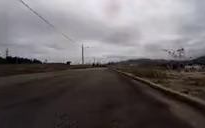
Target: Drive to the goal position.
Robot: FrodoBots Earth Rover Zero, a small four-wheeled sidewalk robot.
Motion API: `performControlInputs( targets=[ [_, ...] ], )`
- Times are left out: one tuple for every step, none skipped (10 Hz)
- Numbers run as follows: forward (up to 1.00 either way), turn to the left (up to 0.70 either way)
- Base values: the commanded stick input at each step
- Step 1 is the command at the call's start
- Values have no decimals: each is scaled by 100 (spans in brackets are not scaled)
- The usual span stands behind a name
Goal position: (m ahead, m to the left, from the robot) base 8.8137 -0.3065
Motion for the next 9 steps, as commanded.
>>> performControlInputs(
  targets=[
    [70, 0],
    [70, 0],
    [70, 0],
    [70, 0],
    [70, 0],
    [70, 0],
    [70, 0],
    [70, 0],
    [70, 0]
  ],
)
